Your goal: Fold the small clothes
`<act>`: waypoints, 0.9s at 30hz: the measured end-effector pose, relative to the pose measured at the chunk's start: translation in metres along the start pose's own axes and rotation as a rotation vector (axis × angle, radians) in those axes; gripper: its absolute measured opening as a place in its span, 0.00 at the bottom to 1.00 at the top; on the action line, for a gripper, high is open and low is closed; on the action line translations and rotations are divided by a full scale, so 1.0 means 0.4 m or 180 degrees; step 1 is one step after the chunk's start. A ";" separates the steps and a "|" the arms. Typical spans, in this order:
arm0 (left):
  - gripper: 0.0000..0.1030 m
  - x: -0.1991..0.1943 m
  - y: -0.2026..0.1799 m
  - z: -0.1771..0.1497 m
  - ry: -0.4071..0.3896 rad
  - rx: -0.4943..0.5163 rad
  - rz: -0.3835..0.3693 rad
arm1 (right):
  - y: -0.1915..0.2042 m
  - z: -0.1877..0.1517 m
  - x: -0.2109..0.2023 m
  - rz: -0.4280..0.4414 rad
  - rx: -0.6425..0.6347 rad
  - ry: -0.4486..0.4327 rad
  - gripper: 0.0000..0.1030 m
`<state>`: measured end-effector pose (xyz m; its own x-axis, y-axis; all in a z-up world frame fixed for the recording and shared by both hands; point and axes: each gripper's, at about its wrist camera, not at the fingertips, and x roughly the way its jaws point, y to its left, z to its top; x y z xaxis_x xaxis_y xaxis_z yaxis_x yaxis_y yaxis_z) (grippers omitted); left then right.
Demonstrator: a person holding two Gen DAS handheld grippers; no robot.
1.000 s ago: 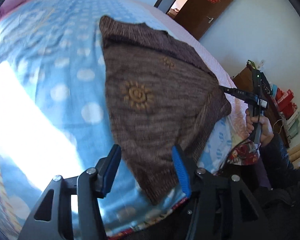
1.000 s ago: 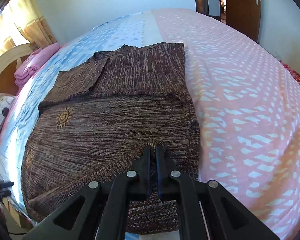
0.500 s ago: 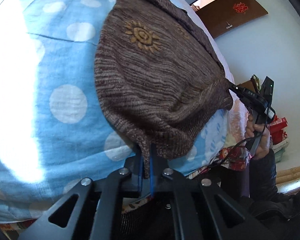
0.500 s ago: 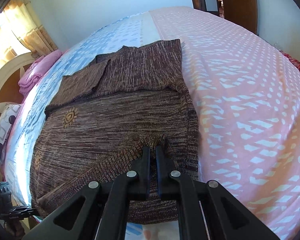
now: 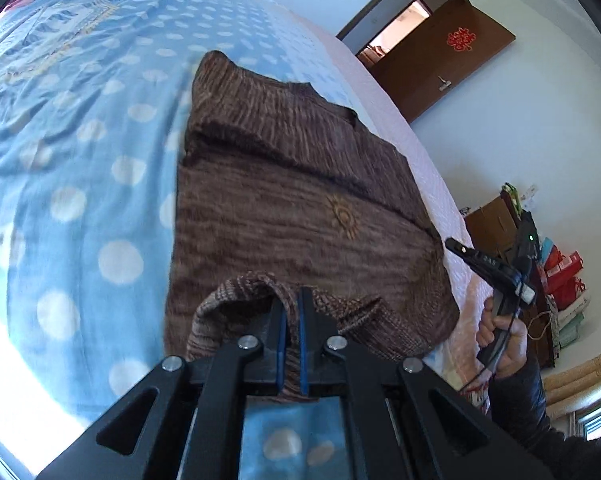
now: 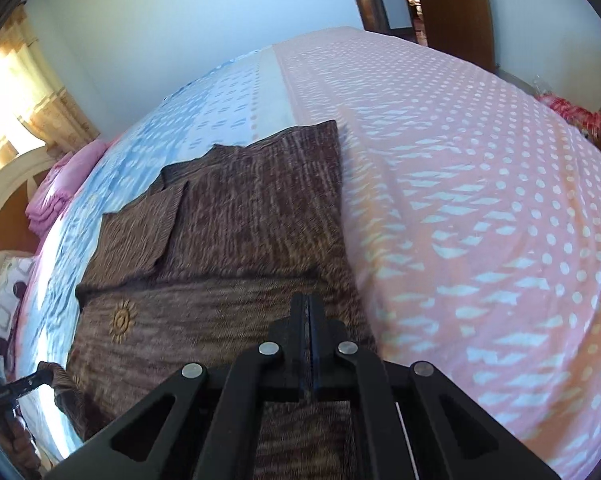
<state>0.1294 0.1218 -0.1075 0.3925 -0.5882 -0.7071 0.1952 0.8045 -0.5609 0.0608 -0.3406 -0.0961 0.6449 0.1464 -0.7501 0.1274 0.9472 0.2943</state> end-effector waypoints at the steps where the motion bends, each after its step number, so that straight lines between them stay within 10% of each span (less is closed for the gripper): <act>1: 0.05 0.020 0.006 0.032 0.0005 0.0001 0.0044 | -0.004 0.002 0.009 0.0016 0.0032 0.0020 0.01; 4: 0.06 0.039 0.016 0.087 0.0023 0.0124 0.0264 | 0.003 -0.008 -0.002 0.0076 -0.0008 -0.0015 0.01; 13: 0.57 -0.018 0.032 0.027 -0.0100 0.0927 0.0397 | 0.024 -0.079 -0.097 0.0049 -0.0331 -0.0221 0.02; 27: 0.46 0.113 0.006 0.021 -0.0028 0.1168 0.0503 | 0.002 -0.142 -0.128 0.0013 -0.0280 -0.0142 0.03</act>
<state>0.1552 0.0979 -0.1372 0.4508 -0.4553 -0.7678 0.4392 0.8619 -0.2533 -0.0148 -0.3312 -0.0911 0.6785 0.1393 -0.7213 0.0592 0.9683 0.2427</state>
